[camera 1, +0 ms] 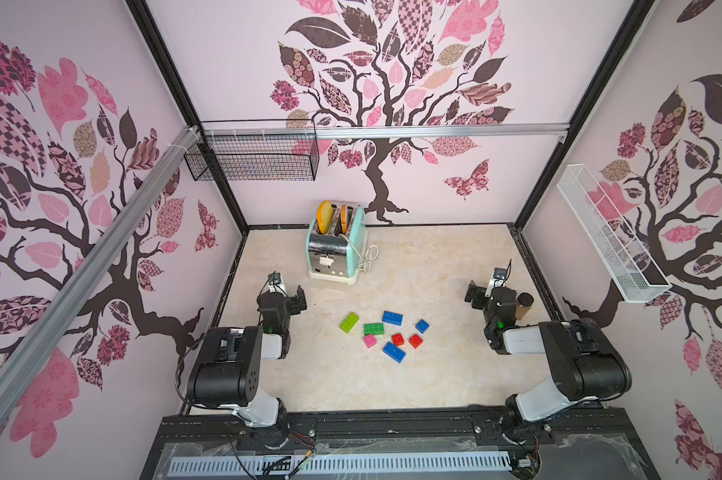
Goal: Assemble a heart with lego
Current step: Pick up the lego brick from the center of the board.
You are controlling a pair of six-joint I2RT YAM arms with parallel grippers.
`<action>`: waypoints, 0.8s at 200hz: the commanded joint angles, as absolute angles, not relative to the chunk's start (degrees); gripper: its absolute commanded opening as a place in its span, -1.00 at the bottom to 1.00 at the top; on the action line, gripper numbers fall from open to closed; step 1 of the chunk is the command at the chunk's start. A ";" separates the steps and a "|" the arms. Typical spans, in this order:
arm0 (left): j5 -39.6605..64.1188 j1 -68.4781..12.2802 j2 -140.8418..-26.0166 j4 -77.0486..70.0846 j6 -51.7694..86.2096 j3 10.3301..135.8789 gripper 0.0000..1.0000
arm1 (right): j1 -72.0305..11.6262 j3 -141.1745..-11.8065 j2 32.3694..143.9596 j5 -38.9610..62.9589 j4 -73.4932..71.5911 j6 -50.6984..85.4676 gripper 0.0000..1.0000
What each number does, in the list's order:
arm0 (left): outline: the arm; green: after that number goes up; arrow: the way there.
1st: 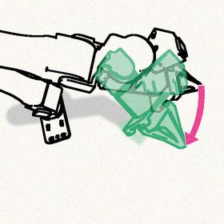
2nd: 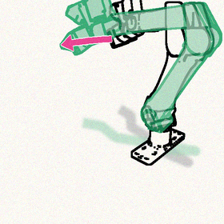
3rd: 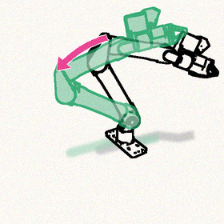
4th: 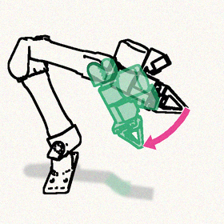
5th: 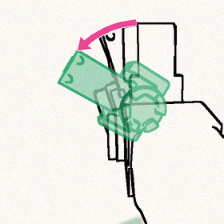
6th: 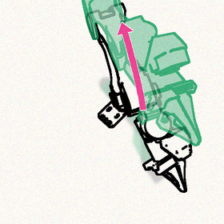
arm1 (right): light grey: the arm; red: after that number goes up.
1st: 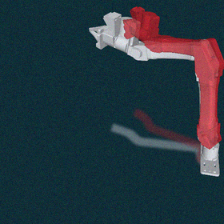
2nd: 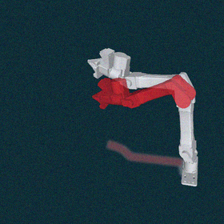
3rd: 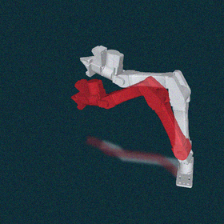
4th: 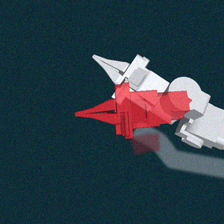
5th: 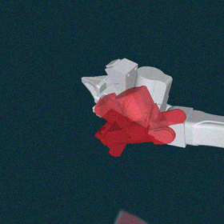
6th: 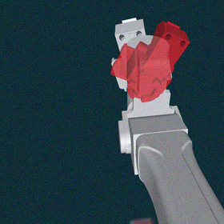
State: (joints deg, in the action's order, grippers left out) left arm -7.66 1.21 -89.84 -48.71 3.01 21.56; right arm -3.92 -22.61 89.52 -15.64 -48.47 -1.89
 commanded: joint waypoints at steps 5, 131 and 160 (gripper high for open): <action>-8.05 1.20 -89.21 -49.38 2.59 22.15 0.95 | -3.62 -23.49 88.92 -16.18 -48.25 -1.23 0.99; -7.91 1.23 -89.29 -49.28 2.61 22.30 0.95 | -2.64 -24.79 89.31 -11.52 -45.92 -1.74 0.99; -5.96 1.12 -88.75 -49.20 1.76 22.55 0.87 | -2.64 -24.72 89.21 -11.38 -46.01 -1.78 0.99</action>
